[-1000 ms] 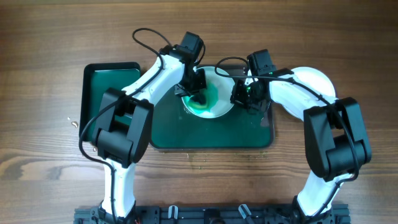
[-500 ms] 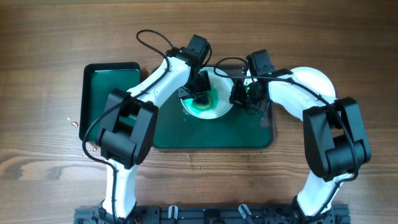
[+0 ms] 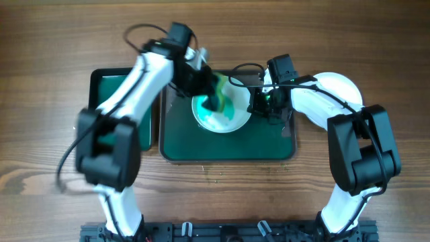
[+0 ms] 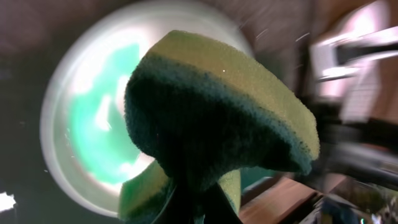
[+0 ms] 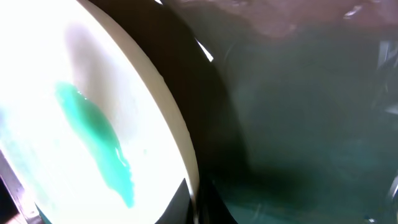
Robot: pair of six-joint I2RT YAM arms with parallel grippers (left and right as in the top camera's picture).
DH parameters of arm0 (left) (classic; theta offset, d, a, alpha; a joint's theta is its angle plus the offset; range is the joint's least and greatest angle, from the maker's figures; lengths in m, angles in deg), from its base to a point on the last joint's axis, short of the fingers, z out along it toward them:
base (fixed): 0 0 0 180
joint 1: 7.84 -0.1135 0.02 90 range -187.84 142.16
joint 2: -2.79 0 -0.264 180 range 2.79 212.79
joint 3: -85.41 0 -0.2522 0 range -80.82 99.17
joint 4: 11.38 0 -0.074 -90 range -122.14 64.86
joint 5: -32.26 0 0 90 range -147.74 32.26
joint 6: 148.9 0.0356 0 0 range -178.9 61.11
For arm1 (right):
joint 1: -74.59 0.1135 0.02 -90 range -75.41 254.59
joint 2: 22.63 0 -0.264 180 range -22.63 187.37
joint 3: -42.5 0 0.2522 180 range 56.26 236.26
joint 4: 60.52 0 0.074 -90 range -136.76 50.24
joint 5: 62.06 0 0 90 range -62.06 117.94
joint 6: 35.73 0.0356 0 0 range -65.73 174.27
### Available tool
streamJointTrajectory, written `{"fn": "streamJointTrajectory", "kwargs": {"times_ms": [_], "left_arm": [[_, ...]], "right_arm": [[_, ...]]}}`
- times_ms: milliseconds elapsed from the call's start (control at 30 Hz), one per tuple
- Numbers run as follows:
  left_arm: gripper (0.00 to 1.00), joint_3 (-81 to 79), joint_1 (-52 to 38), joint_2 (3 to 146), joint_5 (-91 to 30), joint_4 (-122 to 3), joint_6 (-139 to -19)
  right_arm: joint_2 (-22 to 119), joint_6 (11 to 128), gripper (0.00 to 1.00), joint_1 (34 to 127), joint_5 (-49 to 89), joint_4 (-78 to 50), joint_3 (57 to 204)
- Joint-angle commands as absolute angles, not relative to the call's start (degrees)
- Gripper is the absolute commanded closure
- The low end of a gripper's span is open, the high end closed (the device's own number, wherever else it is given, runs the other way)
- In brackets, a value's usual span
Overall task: Clean dirty plates on tray and stack at the side
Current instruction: 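Lift the plate with the right gripper and carry it to the right stack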
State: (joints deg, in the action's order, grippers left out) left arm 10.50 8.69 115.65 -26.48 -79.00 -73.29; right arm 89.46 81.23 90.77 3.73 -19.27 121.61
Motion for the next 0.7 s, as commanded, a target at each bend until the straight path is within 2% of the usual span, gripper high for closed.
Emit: {"fn": "streamJointTrajectory", "kwargs": {"times_ms": [0,233,433,667], "left_arm": [[0.96,10.8,5.5,105.3,-29.4,-79.8,-76.1],[0.96,10.3,5.3,103.7,-43.7,-84.8,-79.6],[0.96,9.7,5.4,103.7,-45.3,-85.9,-79.8],[0.96,9.7,5.4,103.8,-46.5,-86.3,-80.6]], "right_arm": [[88.0,76.6,0.96,91.1,8.2,-17.9,119.4],[70.5,76.8,0.96,96.0,36.7,-11.1,119.4],[60.0,77.1,0.96,106.0,63.0,-7.7,119.4],[56.1,78.3,0.96,116.9,89.9,-6.0,119.4]]}}
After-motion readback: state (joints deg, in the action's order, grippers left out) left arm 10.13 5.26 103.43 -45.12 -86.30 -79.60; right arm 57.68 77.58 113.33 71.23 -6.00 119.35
